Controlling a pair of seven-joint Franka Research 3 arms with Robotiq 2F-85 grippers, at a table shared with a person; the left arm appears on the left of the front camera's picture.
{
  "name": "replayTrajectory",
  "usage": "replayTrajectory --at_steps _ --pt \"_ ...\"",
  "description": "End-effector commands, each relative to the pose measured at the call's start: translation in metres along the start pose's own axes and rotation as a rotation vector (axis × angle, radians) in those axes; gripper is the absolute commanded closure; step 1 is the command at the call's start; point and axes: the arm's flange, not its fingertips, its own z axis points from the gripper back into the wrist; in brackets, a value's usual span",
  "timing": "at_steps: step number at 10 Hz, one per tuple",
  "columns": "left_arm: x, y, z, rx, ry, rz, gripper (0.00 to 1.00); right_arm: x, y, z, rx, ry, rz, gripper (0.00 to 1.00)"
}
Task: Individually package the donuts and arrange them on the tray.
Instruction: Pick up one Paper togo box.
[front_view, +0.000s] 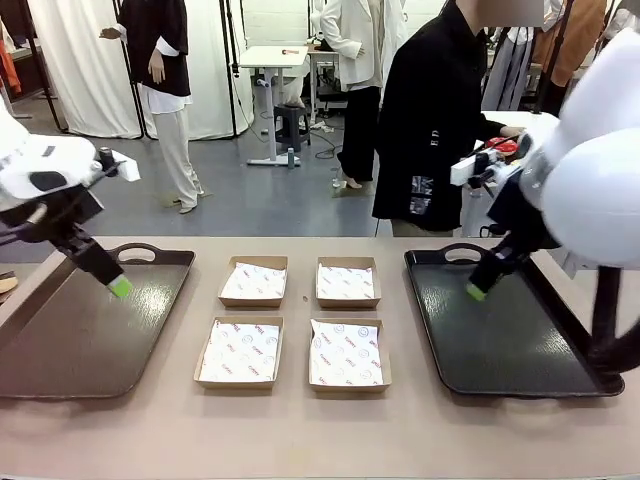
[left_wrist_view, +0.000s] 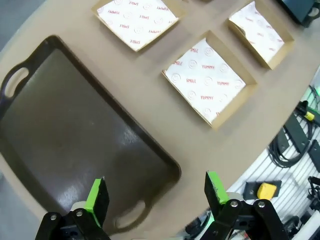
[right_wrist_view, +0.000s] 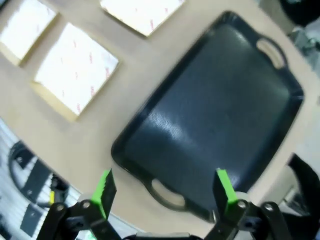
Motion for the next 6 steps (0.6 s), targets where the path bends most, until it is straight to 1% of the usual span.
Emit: replayTrajectory --at_steps 1,2,4,5,6 --pt "-0.134 -0.055 -0.047 0.070 -0.012 -0.018 0.00 -0.156 0.049 -0.049 -0.090 -0.021 -0.004 0.00" --pt "0.000 0.000 0.000 0.000 0.000 0.000 0.00 0.000 0.000 0.000 0.000 0.000 0.000 0.00" --pt "0.000 0.000 0.000 0.000 0.000 0.000 0.00 0.000 0.000 0.000 0.000 0.000 0.000 0.00" --pt "-0.007 -0.004 0.014 0.012 0.004 -0.005 0.00 -0.010 0.000 0.019 -0.021 -0.001 0.000 0.00" --pt "-0.013 0.020 0.016 -0.267 -0.149 0.121 0.00 -0.018 -0.029 0.018 0.278 -0.119 -0.106 0.00"
